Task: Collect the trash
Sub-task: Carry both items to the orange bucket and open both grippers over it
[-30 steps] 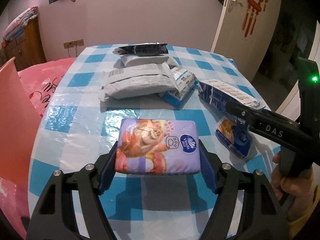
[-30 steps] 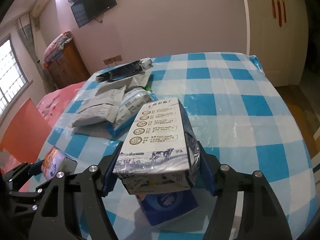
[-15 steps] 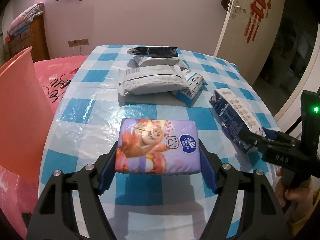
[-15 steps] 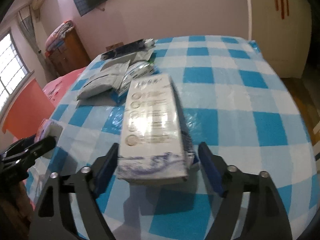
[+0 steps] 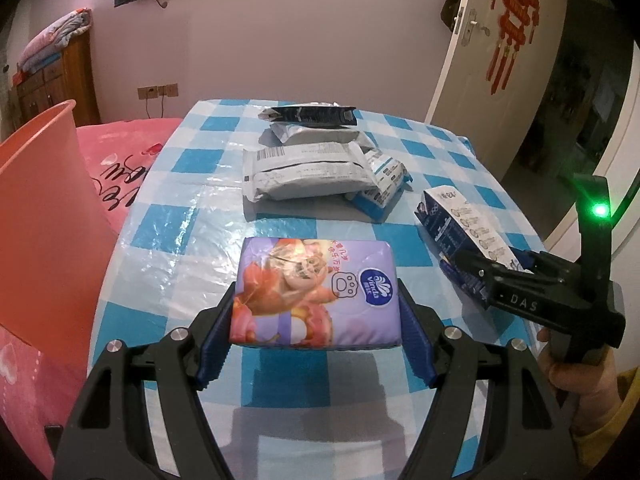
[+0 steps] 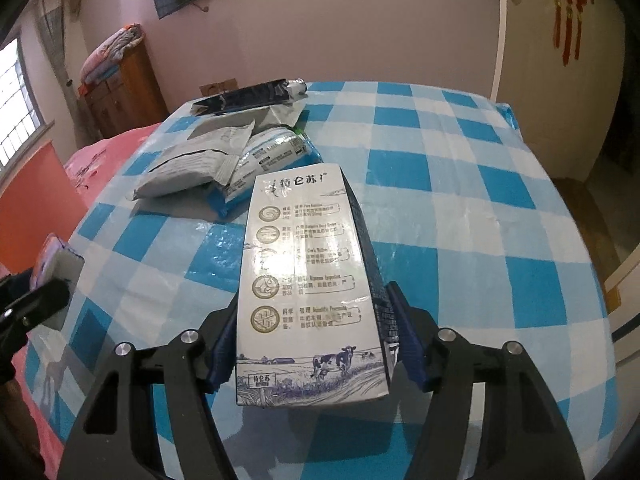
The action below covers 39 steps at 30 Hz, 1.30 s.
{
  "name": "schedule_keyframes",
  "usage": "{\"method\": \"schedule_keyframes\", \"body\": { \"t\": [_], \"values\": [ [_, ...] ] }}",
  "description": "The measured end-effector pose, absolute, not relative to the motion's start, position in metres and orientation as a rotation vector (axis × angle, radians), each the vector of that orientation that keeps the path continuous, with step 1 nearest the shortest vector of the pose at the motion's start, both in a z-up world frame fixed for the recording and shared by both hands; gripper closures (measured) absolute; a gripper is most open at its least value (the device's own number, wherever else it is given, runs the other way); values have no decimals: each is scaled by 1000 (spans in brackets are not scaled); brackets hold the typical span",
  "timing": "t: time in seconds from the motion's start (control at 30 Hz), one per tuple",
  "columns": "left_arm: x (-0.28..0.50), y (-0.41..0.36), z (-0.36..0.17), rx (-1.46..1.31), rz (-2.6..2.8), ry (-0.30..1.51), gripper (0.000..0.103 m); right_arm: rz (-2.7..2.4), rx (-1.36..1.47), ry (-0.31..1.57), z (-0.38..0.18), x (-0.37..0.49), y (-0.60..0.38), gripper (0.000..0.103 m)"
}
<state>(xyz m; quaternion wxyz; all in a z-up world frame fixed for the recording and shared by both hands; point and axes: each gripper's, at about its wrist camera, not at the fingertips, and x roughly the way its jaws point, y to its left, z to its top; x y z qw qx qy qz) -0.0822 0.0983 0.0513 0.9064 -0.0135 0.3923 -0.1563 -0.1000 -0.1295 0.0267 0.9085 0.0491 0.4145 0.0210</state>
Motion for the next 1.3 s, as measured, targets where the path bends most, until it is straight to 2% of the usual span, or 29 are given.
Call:
{"method": "schedule_keyframes", "body": {
  "t": [0.27, 0.57, 0.97, 1.3],
  "values": [
    [-89, 108, 66, -36, -324, 764, 30, 68, 70, 779, 59, -108, -115, 37],
    [-97, 138, 107, -57, -286, 658, 30, 213, 85, 717, 112, -101, -74, 37],
    [-103, 228, 163, -89, -62, 530, 30, 553, 16, 665, 186, -62, 54, 37],
    [-87, 307, 161, -132, 124, 547, 30, 730, -62, 673, 200, -26, 164, 37]
  ]
}}
